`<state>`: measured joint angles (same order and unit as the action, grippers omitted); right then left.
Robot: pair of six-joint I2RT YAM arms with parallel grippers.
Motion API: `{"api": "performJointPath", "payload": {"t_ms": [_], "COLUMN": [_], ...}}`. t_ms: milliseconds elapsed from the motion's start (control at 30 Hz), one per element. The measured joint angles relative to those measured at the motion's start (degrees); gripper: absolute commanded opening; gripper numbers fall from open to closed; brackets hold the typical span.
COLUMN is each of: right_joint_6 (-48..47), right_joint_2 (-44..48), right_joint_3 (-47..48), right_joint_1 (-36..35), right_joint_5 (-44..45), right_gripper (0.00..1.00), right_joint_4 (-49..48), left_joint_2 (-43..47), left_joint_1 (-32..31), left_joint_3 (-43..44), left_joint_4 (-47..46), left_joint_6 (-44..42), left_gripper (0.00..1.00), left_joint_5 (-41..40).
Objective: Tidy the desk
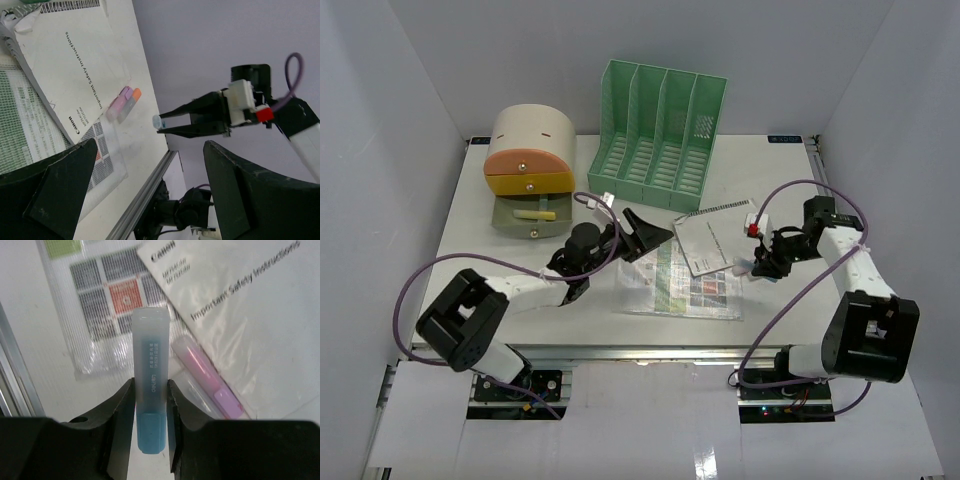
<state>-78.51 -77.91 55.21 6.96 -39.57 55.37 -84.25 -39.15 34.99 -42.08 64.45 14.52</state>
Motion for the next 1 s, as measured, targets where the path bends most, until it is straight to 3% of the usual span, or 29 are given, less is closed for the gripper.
{"api": "performJointPath", "payload": {"t_ms": [267, 400, 533, 567, 633, 667, 767, 833, 933, 1000], "right_joint_6": [38.6, 51.1, 59.5, 61.2, 63.9, 64.8, 66.5, 67.0, 67.5, 66.8], "right_joint_2": [4.9, 3.6, 1.9, 1.8, 1.9, 2.0, 2.4, 2.4, 2.4, 2.3], "right_joint_3": [-2.6, -2.6, -2.6, -2.7, -3.3, -3.7, -4.5, -4.8, -4.8, -4.8], "right_joint_1": [-13.8, -18.5, -21.6, -22.3, -23.2, -23.5, -24.0, -24.2, -24.4, -24.4], "right_joint_5": [-3.7, -3.2, -0.4, 0.5, 1.8, 2.4, 3.9, 4.4, 4.6, 3.5], "right_gripper": [0.08, 0.08, 0.08, 0.08, 0.08, 0.08, 0.09, 0.25, 0.67, 0.88], "right_joint_4": [-19.3, -26.6, -31.9, -33.4, -36.3, -37.3, -39.0, -39.4, -39.7, -39.7], "left_joint_2": [-15.3, -19.1, -20.7, -20.7, -20.7, -20.7, -20.8, -20.8, -20.8, -20.5], "left_joint_1": [-7.3, -9.1, -9.8, -9.9, -9.9, -9.9, -9.8, -9.8, -9.8, -9.8], "left_joint_3": [12.4, 15.5, 16.6, 16.7, 16.7, 16.7, 16.7, 16.7, 16.8, 16.8], "left_joint_4": [0.1, 0.5, 1.0, 1.1, 1.2, 1.2, 2.0, 1.9, 2.1, 2.7], "left_joint_6": [8.6, 11.1, 13.1, 13.4, 13.8, 14.0, 13.5, 13.1, 11.9, 10.5], "left_gripper": [0.97, 0.86, 0.62, 0.47, 0.31, 0.18, 0.02, 0.0, 0.0, 0.0], "left_joint_5": [-11.8, -14.2, -15.7, -16.0, -16.4, -16.6, -17.3, -17.3, -17.2, -17.2]}}
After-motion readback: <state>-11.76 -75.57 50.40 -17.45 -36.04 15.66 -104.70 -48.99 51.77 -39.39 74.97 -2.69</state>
